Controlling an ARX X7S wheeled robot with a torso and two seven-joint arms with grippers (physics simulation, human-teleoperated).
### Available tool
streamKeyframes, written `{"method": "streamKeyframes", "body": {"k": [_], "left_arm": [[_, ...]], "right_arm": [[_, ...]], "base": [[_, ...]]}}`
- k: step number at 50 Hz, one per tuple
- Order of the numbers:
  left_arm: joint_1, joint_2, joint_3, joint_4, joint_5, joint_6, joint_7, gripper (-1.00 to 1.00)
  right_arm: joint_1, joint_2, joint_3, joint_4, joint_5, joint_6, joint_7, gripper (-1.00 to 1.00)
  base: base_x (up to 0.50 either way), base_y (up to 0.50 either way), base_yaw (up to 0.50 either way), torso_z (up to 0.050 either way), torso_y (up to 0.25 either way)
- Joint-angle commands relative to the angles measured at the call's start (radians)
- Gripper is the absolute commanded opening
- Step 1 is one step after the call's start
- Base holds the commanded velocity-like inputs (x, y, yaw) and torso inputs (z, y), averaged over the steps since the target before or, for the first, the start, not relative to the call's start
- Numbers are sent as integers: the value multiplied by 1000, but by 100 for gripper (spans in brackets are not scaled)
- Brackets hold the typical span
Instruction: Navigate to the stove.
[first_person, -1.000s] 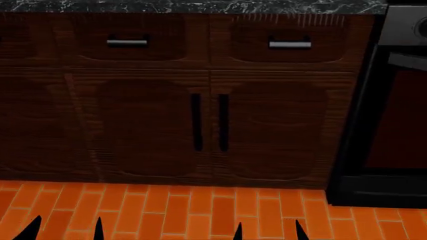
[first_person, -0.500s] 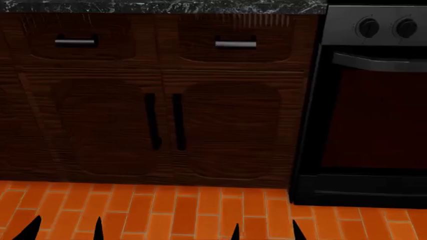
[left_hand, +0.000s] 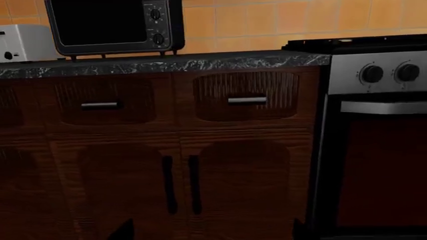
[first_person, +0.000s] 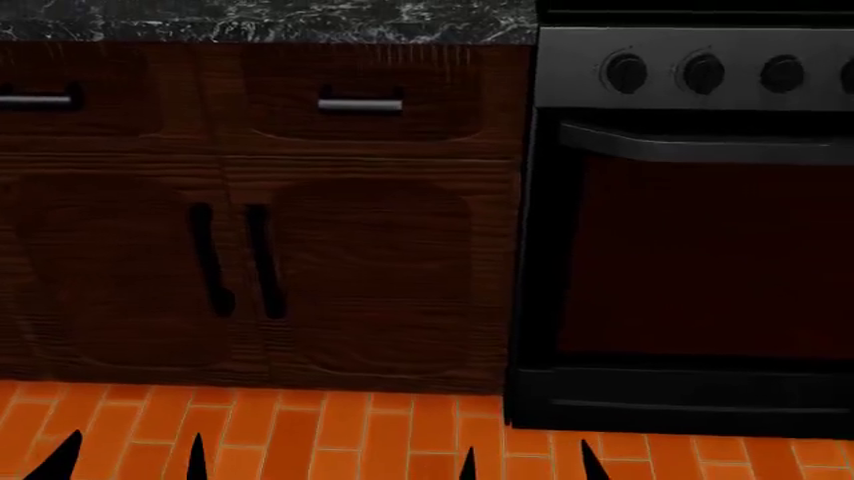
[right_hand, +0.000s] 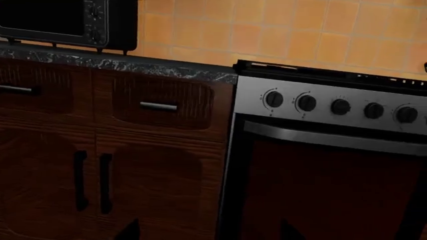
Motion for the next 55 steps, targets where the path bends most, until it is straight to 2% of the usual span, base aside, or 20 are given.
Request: {"method": "streamKeyframes", "body": {"k": [1,55], "left_arm": [[-4,-2,2,-8,-2,5,1,100],[-2,-12,15,4,-7,4,-14,100]], "right_arm": [[6,-2,-4,14,1,-11,-1,100],[5,10,-15,-3,19,-3,10,100]], "base": [[-498,-207,0,0,0],[-499,-205,0,0,0]]}}
